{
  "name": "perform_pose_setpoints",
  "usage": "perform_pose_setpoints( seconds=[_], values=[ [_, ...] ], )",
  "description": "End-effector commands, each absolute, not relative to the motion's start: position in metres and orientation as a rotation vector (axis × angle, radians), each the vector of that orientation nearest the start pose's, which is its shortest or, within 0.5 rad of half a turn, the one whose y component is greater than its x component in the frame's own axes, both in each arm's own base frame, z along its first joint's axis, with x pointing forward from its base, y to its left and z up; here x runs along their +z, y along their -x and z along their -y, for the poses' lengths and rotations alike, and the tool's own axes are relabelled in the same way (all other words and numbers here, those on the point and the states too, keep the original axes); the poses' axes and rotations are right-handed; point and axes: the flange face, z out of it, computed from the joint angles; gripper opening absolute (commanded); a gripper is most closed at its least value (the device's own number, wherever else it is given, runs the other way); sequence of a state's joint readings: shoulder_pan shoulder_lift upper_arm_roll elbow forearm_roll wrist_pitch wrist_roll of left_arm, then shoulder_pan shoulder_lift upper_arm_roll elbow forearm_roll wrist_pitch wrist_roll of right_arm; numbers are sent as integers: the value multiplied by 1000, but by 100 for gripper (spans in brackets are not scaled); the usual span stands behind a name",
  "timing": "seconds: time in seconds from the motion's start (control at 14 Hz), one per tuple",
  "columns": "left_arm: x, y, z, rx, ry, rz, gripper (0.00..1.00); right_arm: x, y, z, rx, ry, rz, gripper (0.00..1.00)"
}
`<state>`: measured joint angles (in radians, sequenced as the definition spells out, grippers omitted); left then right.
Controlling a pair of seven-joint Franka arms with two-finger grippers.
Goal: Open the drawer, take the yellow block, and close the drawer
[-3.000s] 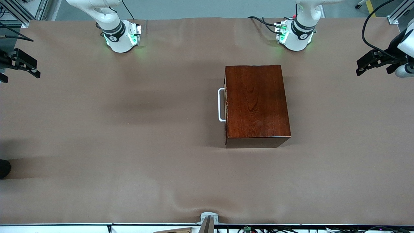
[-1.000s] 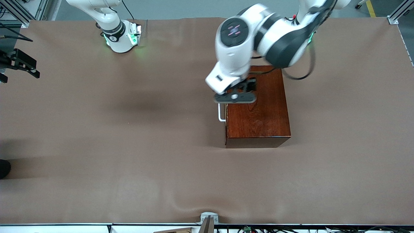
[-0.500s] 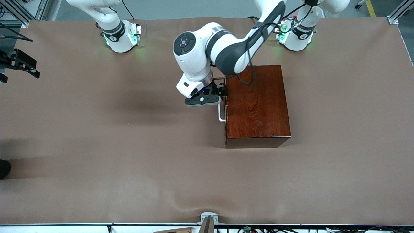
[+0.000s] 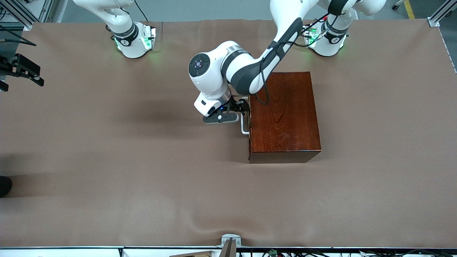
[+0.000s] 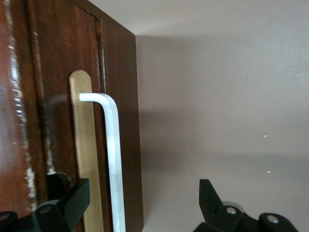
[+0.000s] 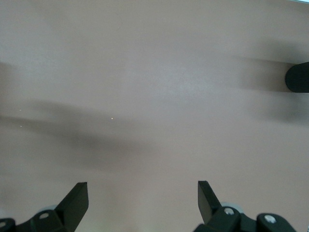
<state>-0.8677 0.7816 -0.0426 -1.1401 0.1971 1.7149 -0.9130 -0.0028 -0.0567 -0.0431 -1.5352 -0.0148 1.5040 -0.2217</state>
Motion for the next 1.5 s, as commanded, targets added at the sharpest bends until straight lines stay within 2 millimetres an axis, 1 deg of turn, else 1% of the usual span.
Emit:
perform_pose_setpoints(
  seconds=[0.0,0.21,0.29,0.43,0.71,0.79,0.86,1.0,1.14,1.29,1.43],
  values=[
    [313,-474,568,-36,2846,-66,100,671,-524,27,-55,3136,248,100],
    [301,-473,567,-17,2835,-67,100,671,-524,26,-55,3136,250,100],
    [292,-473,567,-1,2829,-65,100,671,-524,27,-55,3136,248,100],
    [282,-473,567,10,2824,-57,100,671,-524,26,-55,3136,250,100],
    [285,-473,574,-21,2862,4,100,671,-524,26,-55,3136,250,100],
    [286,-471,581,-46,2888,27,100,671,-524,26,-55,3136,250,100],
    [281,-464,590,-66,2905,44,100,671,-524,26,-55,3136,250,100],
    [282,-464,596,-95,2942,83,100,671,-524,27,-55,3136,248,100],
    [282,-458,606,-105,2978,141,100,671,-524,27,-55,3136,248,100],
    [285,-456,612,-120,3007,160,100,671,-524,28,-55,3136,246,100],
    [291,-457,617,-127,3048,226,100,671,-524,28,-55,3136,246,100]
  ],
)
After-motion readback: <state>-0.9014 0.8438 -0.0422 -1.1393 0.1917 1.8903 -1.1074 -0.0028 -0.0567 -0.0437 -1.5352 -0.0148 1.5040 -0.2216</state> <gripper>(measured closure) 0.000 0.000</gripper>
